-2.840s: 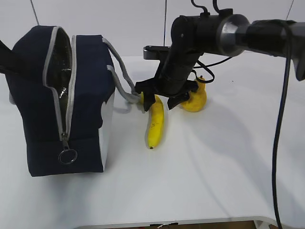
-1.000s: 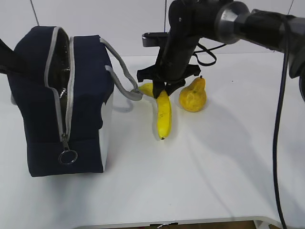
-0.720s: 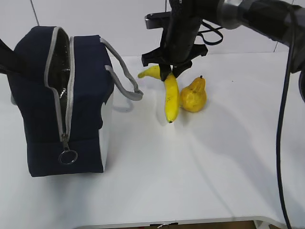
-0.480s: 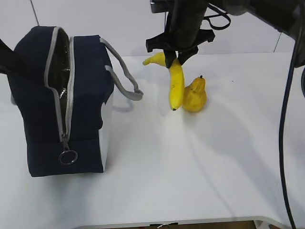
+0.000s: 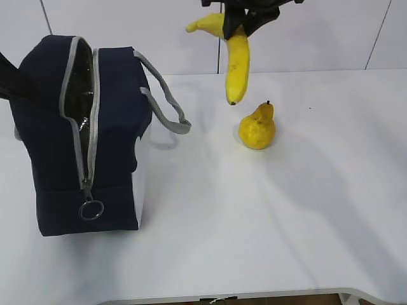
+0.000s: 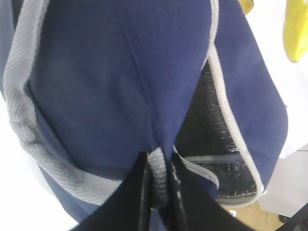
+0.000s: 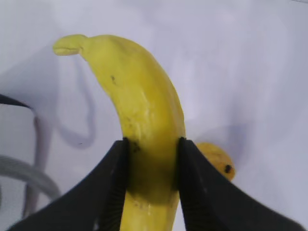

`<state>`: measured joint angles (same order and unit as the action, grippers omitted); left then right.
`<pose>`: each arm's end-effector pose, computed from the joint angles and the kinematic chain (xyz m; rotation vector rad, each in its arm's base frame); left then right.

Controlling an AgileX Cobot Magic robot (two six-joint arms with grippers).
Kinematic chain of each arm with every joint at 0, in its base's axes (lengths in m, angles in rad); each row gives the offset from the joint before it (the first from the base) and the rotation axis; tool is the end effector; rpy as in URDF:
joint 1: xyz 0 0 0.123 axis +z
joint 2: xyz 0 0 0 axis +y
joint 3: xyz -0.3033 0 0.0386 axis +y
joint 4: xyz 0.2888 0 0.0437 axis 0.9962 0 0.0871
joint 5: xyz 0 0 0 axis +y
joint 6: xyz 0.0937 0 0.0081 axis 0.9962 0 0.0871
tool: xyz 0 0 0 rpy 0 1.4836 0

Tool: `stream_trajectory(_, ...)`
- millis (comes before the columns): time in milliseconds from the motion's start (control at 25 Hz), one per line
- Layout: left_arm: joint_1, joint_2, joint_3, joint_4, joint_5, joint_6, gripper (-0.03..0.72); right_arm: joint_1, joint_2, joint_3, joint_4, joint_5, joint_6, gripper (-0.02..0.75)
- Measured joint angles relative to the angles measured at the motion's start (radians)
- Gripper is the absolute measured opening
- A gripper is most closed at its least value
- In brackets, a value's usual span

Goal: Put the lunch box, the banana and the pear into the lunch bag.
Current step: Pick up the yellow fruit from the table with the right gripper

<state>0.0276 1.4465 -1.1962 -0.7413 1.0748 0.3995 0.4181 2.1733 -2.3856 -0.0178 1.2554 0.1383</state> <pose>0.3269 -0.0469 0.3321 0.1511 2.5536 -0.8343 0.4859 0.2141 0.3777 -0.3541 2.5134 0.1985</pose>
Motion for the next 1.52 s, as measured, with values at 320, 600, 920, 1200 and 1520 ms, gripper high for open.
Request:
stream_trajectory(320,0.0,0.0,0.0,-0.011,0.002,0.002,0.011,0.0,-0.025,0.01,0.456,0.004,-0.109,0.272)
stream_trajectory(600,0.0,0.0,0.0,-0.026,0.002,0.002,0.011,0.0,-0.031,0.095,0.687,0.004,-0.177,0.272)
stream_trajectory(920,0.0,0.0,0.0,-0.038,0.002,0.005,0.011,0.043,-0.031,0.104,0.701,0.002,-0.191,0.272)
stream_trajectory(1200,0.0,0.003,0.0,-0.04,0.004,0.007,0.011,0.095,-0.031,0.104,0.547,0.002,-0.191,0.272)
stream_trajectory(1520,0.0,0.003,0.0,-0.04,0.006,0.007,0.011,0.136,0.021,0.104,0.552,-0.008,-0.162,0.272)
